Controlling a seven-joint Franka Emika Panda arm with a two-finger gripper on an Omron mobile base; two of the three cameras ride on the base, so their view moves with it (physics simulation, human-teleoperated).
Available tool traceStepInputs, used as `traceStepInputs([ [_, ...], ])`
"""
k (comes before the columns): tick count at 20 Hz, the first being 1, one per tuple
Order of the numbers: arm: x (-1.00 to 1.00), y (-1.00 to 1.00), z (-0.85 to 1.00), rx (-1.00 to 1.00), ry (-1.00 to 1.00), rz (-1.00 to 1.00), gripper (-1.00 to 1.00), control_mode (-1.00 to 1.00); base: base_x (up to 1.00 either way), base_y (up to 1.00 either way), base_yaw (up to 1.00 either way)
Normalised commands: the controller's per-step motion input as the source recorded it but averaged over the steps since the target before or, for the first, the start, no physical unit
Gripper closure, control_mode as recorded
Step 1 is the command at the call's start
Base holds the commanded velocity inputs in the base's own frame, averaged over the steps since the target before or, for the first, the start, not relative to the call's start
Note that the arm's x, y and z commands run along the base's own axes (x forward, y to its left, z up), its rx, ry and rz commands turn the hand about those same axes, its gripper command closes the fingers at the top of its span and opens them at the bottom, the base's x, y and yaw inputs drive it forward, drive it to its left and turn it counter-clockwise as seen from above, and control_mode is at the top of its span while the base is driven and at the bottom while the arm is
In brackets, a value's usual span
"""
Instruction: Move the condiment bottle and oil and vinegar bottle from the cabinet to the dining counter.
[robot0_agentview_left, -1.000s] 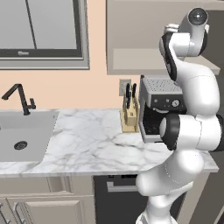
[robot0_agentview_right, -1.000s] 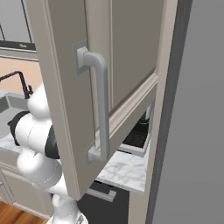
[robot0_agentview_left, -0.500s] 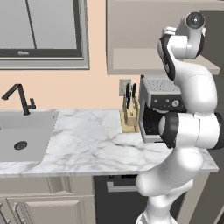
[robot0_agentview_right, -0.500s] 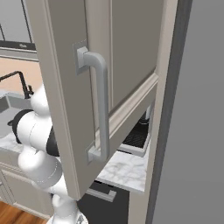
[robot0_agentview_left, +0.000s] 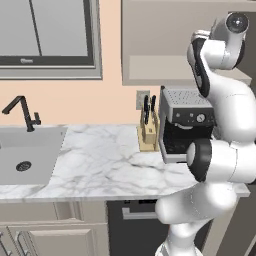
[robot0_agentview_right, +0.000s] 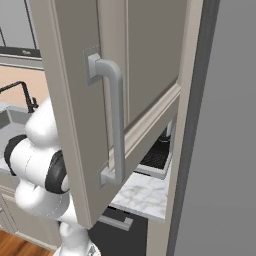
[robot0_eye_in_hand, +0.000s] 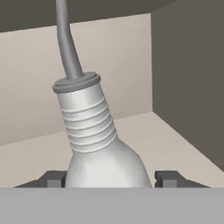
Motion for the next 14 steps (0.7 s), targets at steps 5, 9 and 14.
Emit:
traceStepInputs([
  [5,-1.0,0.12,0.0,0.0,-0.13,0.0,1.0,-1.0,0.0,0.0,0.0],
  [9,-1.0,0.41,0.15,0.0,-0.07,0.0,1.0,-1.0,0.0,0.0,0.0],
  [14,-1.0,0.52,0.57,0.0,0.0,0.0,1.0,-1.0,0.0,0.0,0.0],
])
